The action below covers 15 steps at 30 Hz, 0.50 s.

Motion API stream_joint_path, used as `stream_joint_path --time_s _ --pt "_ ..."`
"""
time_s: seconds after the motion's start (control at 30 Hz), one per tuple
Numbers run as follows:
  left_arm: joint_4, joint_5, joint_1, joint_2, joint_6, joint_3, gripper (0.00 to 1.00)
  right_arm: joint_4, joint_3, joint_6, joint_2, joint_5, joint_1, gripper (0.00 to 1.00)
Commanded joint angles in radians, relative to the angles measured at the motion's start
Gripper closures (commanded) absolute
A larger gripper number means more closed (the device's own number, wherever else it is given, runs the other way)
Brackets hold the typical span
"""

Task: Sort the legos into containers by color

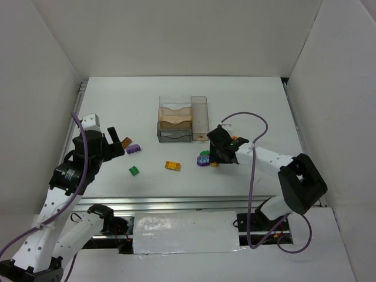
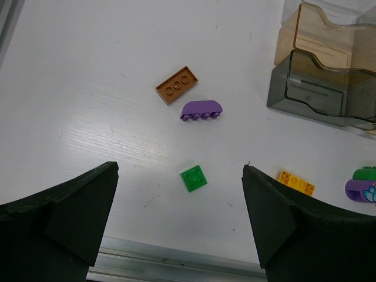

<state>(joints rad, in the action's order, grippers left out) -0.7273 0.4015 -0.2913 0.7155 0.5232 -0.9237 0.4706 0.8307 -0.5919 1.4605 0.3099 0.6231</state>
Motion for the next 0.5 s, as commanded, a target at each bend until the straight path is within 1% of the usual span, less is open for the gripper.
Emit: stream_joint_path --time_s 0.0,0.03,0.13,0.17,0.27,0.37,0.43,0.47 --pt "0.048 -0.015 0.006 -0.005 -0.019 -0.01 0.0 -0.059 0.013 0.021 0.038 -0.012 -0.002 0.46" --pt "0.048 -0.015 0.006 -0.007 -0.019 -0.009 0.01 -0.066 0.015 0.023 0.044 -0.017 -0.003 0.47" --pt "0.046 -0.015 0.006 -0.011 -0.019 -0.007 0.0 -0.066 0.021 0.02 0.067 -0.014 -0.005 0.46" --pt "0.046 -0.016 0.006 -0.011 -0.02 -0.007 0.01 -0.064 0.027 0.023 0.073 -0.015 -0.005 0.46" --pt "0.048 -0.021 0.006 -0.01 -0.022 -0.007 0.01 -0.055 0.036 0.027 0.081 -0.026 -0.005 0.4" --pt "0.049 -0.023 0.006 -0.008 -0.023 -0.009 0.01 -0.07 0.024 0.03 0.063 -0.037 -0.005 0.39" --pt "0.049 -0.023 0.006 -0.008 -0.023 -0.007 0.0 -0.063 0.028 0.026 0.072 -0.029 -0.008 0.44" --pt "0.051 -0.024 0.006 -0.008 -0.023 -0.007 0.0 -0.058 0.031 0.024 0.077 -0.029 -0.008 0.49"
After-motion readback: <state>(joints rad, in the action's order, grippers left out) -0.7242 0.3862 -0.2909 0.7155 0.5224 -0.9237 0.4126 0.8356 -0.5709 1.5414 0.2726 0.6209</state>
